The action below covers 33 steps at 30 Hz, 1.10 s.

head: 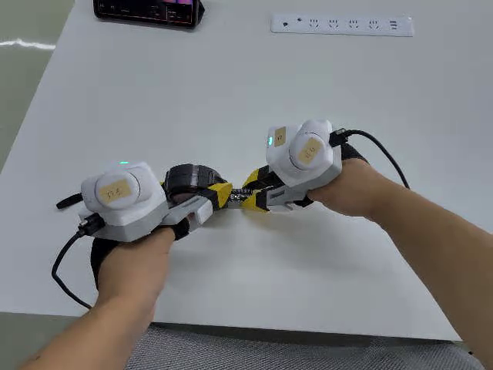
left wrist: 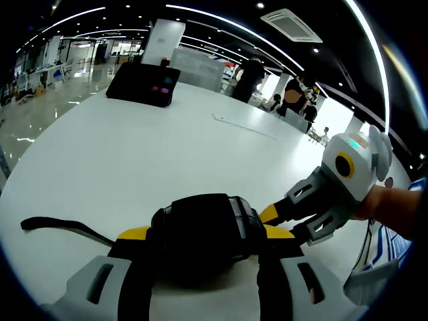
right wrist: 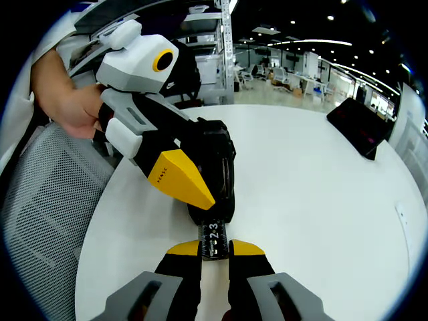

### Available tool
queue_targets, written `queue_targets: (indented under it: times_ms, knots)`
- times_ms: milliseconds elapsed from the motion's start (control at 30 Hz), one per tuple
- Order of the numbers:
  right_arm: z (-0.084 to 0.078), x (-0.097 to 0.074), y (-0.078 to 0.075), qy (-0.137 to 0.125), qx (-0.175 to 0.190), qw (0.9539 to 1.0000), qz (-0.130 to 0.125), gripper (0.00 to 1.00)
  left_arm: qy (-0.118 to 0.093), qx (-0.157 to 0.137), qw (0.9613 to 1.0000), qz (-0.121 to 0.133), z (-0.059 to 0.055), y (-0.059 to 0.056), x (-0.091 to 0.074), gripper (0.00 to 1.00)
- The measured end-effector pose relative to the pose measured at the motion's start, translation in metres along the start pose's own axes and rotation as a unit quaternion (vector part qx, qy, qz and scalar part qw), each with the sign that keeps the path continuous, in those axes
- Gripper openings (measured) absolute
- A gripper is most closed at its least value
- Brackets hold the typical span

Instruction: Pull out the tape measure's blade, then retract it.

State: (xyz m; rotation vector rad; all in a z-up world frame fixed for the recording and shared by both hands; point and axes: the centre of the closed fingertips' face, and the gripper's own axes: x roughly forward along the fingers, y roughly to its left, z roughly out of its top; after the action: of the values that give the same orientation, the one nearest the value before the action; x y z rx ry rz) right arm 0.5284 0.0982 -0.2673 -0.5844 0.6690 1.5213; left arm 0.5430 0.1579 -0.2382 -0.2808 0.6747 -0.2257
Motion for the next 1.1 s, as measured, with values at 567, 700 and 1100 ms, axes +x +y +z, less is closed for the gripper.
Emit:
queue_targets:
  times_ms: [567,700,1100]
  knots:
    - [0.009,0.008,0.001,-0.008,-0.004,1.0000,-0.002,0.11,0.000,-0.002,1.0000,0.001,0.000,0.000,0.000,0.59]
    - [0.011,0.010,0.001,-0.009,-0.005,0.9999,-0.002,0.11,0.000,-0.002,1.0000,0.001,0.000,0.000,0.000,0.59]
    - [0.012,0.011,0.001,-0.012,-0.006,0.9999,-0.002,0.12,0.003,-0.006,1.0000,0.000,0.000,0.000,0.000,0.60]
